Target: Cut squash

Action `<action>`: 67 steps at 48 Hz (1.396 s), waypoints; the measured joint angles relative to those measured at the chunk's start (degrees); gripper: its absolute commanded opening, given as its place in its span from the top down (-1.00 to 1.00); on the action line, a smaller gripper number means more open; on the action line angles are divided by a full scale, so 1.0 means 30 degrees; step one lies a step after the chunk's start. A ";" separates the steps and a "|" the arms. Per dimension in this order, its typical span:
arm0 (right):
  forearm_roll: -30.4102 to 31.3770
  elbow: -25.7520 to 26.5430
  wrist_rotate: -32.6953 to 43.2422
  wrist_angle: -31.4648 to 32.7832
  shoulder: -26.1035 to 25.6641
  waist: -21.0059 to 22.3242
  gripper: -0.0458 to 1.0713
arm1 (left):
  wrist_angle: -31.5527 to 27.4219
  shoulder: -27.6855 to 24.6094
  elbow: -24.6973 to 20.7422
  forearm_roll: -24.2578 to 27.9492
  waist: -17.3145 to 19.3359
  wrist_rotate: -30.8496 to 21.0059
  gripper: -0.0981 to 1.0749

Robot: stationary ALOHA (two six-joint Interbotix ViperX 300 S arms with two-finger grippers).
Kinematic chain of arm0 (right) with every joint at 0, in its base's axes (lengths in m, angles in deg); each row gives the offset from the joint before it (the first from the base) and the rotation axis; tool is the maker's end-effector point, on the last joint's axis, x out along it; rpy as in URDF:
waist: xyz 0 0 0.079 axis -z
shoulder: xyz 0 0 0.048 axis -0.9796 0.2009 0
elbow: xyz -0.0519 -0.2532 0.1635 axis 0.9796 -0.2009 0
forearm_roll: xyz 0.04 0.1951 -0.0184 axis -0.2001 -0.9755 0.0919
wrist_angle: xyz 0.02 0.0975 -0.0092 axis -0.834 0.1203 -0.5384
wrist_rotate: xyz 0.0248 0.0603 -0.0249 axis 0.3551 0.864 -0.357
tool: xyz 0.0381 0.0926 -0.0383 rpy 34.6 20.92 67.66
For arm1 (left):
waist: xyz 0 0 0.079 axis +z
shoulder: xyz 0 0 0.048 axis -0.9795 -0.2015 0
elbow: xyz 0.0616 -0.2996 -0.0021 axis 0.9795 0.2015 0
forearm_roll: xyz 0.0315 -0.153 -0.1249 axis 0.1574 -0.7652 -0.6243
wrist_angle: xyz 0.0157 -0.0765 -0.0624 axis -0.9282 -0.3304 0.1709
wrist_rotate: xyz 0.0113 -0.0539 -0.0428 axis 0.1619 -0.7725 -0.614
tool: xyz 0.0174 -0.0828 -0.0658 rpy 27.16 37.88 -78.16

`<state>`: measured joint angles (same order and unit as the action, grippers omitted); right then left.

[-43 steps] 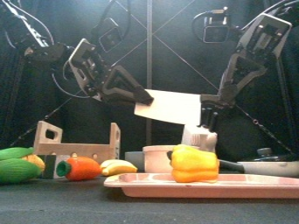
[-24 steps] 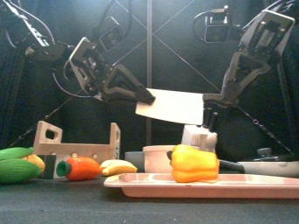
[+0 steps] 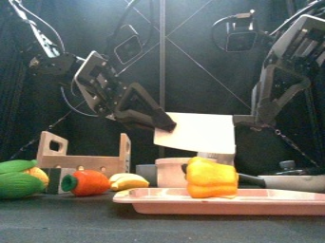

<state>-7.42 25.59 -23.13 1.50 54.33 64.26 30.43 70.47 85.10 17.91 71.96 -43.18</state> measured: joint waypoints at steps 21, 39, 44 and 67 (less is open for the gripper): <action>-0.0029 0.0000 0.0000 0.0000 0.0029 0.0000 -0.05 | 0.0000 -0.0234 -0.0029 -0.0029 0.0000 0.0029 0.02; -0.0059 0.0000 0.0000 0.0000 0.0498 0.0059 -0.05 | 0.0000 -0.0469 -0.0059 -0.0029 0.0000 0.0000 0.02; -0.0029 0.0000 -0.0029 0.0000 0.0762 0.0059 -0.05 | -0.0029 -0.0498 -0.0117 -0.0029 0.0000 -0.0059 0.02; -0.0059 0.0000 -0.0059 -0.0029 0.0967 0.0059 -0.05 | -0.0381 -0.0498 -0.0205 -0.0029 -0.0029 -0.0029 0.02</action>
<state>-7.60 25.59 -23.31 1.41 57.23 64.44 29.29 68.98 84.49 17.82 71.87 -43.27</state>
